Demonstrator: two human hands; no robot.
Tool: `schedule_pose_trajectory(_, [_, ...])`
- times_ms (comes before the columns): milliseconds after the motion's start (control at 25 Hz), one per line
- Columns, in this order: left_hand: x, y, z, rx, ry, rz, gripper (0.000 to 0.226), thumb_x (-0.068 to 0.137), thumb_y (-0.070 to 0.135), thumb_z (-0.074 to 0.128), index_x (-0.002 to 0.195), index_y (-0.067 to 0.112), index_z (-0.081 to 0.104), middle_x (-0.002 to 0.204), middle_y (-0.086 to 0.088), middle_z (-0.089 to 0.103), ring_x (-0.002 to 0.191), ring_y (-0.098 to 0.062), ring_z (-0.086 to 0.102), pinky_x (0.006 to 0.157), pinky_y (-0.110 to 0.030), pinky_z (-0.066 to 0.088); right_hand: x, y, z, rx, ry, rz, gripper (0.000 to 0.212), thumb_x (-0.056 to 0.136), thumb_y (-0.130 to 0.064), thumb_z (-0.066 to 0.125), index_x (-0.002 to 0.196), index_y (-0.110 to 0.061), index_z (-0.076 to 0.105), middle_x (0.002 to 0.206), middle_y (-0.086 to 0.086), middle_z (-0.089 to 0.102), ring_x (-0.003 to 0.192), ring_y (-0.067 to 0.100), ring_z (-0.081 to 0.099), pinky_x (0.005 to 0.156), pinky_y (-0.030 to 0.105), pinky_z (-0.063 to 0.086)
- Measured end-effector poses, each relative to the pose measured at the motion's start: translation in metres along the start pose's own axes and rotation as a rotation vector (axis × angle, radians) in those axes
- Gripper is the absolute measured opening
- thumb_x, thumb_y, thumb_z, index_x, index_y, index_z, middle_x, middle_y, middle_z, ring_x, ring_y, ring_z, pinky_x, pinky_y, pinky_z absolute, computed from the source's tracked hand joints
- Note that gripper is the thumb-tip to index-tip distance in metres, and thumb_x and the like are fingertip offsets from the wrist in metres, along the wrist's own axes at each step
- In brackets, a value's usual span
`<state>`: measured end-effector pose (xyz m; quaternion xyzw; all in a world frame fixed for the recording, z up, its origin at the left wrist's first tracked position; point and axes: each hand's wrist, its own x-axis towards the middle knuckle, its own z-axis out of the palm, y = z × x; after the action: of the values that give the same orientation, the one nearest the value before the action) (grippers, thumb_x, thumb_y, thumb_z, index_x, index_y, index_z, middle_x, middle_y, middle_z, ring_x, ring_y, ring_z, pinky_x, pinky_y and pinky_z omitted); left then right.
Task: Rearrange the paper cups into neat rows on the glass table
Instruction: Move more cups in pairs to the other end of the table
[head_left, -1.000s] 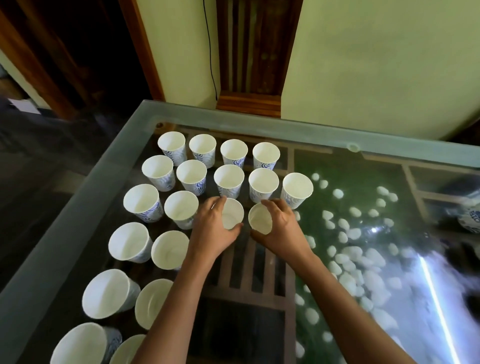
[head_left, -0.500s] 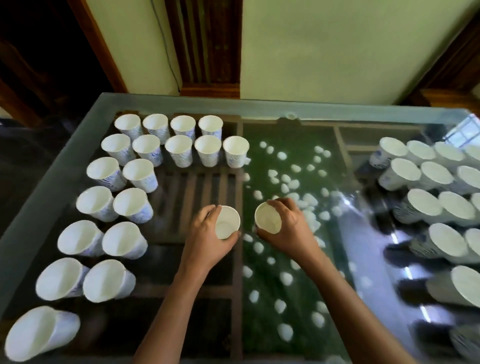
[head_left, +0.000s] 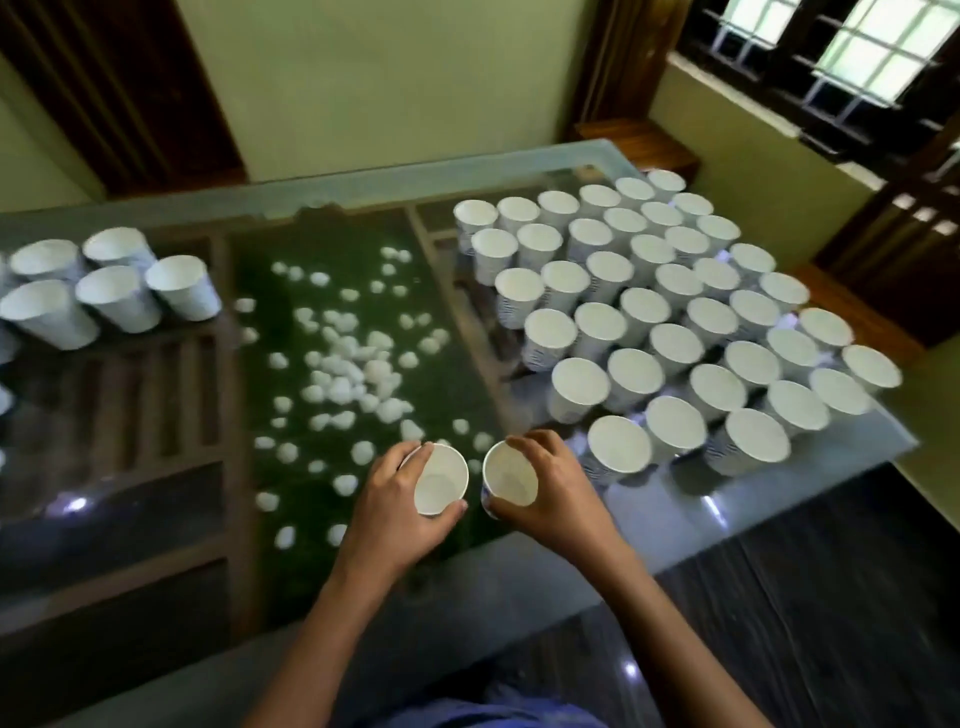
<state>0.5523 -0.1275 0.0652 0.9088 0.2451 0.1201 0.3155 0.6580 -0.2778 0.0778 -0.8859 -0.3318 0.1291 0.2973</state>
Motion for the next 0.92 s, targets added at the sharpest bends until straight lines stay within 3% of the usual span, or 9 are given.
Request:
schedule_pose_trajectory(160, [-0.023, 0.058, 0.054, -0.019, -0.095, 0.079, 0.066, 0.057, 0.028, 0.085, 0.114, 0.003, 0.061, 0.118, -0.014, 0.058, 0.108, -0.031, 0.056, 0.093, -0.034, 0.043, -0.053, 0.061, -0.039, 0.006, 0.042, 0.102, 0.067, 0.068, -0.037, 0.077, 0.127, -0.019, 0.050, 0.125, 0.000, 0.046, 0.112, 0.016, 0.048, 0.092, 0.023, 0.041])
schedule_pose_trajectory(360, [-0.034, 0.111, 0.103, -0.066, -0.183, 0.123, 0.068, 0.062, 0.034, 0.082, 0.119, 0.006, 0.058, 0.122, -0.009, 0.055, 0.112, -0.025, 0.051, 0.096, -0.027, 0.038, -0.076, 0.121, -0.077, -0.018, 0.068, 0.193, 0.067, 0.068, -0.030, 0.079, 0.126, -0.012, 0.052, 0.124, 0.008, 0.048, 0.113, 0.023, 0.048, 0.092, 0.018, 0.032])
schedule_pose_trajectory(520, [-0.031, 0.144, 0.132, -0.070, -0.245, 0.175, 0.069, 0.066, 0.036, 0.078, 0.124, 0.007, 0.054, 0.126, -0.008, 0.052, 0.115, -0.024, 0.048, 0.099, -0.024, 0.032, -0.075, 0.155, -0.098, -0.041, 0.075, 0.247, 0.066, 0.068, -0.027, 0.078, 0.126, -0.011, 0.051, 0.127, 0.010, 0.046, 0.115, 0.026, 0.046, 0.094, 0.025, 0.034])
schedule_pose_trajectory(920, [-0.007, 0.161, 0.153, -0.019, -0.188, 0.117, 0.069, 0.069, 0.037, 0.076, 0.126, 0.007, 0.051, 0.130, -0.011, 0.049, 0.119, -0.027, 0.044, 0.100, -0.029, 0.032, -0.045, 0.178, -0.109, -0.026, 0.081, 0.232, 0.070, 0.069, -0.030, 0.078, 0.129, -0.011, 0.047, 0.128, 0.011, 0.046, 0.117, 0.027, 0.046, 0.096, 0.031, 0.037])
